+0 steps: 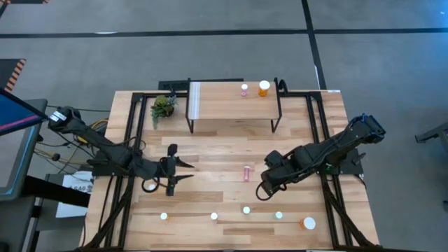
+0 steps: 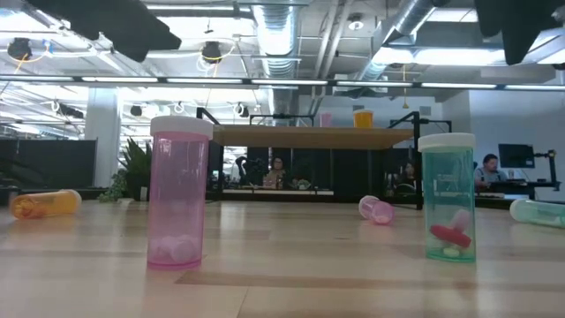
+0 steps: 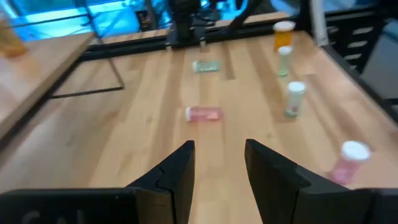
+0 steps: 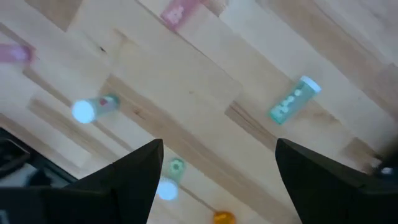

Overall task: Pick and place medicine bottles onto shelf by color
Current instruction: Put the large orange pill bottle on the shelf aligned with the other large orange pill bottle

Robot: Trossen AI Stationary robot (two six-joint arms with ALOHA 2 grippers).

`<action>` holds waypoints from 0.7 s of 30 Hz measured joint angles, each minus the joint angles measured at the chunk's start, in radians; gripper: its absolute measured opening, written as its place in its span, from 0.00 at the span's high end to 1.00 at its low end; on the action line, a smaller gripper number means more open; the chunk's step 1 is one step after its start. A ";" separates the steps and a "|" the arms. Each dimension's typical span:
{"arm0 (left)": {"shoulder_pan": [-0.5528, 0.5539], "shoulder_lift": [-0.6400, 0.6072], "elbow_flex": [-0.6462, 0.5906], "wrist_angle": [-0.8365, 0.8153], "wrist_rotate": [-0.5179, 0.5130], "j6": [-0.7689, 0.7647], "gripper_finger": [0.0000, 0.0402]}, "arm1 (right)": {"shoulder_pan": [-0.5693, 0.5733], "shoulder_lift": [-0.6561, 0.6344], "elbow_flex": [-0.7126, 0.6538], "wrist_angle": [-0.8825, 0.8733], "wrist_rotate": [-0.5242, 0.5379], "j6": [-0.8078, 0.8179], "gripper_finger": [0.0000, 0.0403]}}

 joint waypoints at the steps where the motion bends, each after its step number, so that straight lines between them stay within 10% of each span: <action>1: -0.007 -0.006 0.000 -0.011 -0.018 0.001 0.68 | 0.000 0.000 0.000 0.009 0.000 0.014 0.18; 21: -0.024 -0.126 -0.001 0.046 0.077 0.089 0.68 | -0.032 0.000 0.000 0.064 0.003 -0.057 0.18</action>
